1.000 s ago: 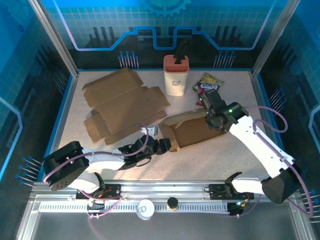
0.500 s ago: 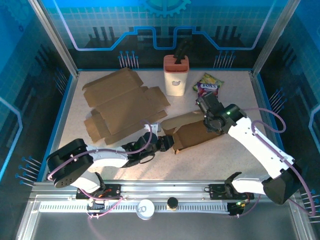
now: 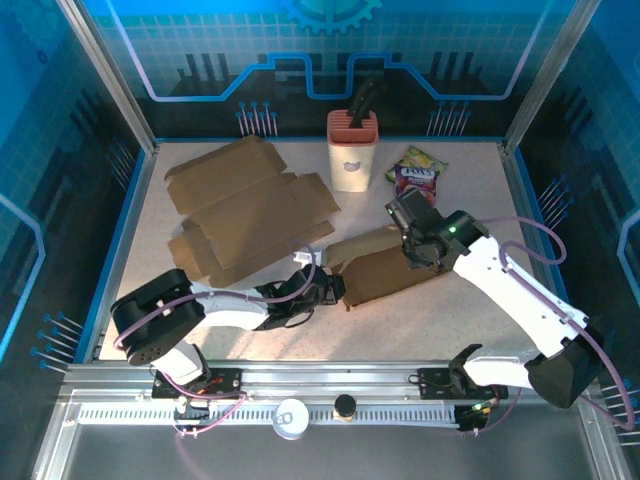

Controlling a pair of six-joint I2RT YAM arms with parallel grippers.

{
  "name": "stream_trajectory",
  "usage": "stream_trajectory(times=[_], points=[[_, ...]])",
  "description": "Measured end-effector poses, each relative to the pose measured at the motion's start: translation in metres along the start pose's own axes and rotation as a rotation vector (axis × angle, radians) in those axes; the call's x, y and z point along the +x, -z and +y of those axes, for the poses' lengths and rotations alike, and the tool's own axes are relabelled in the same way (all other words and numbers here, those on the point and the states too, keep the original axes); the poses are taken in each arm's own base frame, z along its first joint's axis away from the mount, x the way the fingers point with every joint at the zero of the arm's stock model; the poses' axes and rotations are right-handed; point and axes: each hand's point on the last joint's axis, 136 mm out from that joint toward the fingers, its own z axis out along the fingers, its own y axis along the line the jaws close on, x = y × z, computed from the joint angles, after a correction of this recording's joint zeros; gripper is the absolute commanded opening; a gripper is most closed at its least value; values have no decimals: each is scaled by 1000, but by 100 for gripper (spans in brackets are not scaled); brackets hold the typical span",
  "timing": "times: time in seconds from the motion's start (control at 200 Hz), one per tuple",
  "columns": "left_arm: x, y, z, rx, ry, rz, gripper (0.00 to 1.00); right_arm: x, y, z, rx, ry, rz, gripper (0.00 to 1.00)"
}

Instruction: Fold the paper box

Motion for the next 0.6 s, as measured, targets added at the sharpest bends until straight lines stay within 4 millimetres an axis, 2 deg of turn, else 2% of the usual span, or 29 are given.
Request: stream_trajectory(times=[0.105,0.16,0.245,0.33,0.4,0.485,0.535,0.6], points=[[-1,-5,2,-27,20,0,1,1,0,0,0,0,2,1],[-1,-4,6,-50,19,2,0,1,0,2,-9,19,1,15],[-2,-2,8,-82,31,3,0,2,0,12,-47,90,9,43],[-5,6,14,-134,21,7,0,-2,1,28,-102,200,17,62],[-9,13,18,-176,7,14,0,-13,4,43,-170,294,23,74],[-14,22,26,-224,-19,29,0,-29,17,52,-261,416,17,79],[-17,26,33,-249,-31,40,0,-38,29,53,-315,490,7,79],[-21,31,45,-286,-46,60,0,-50,45,53,-378,575,-12,74]])
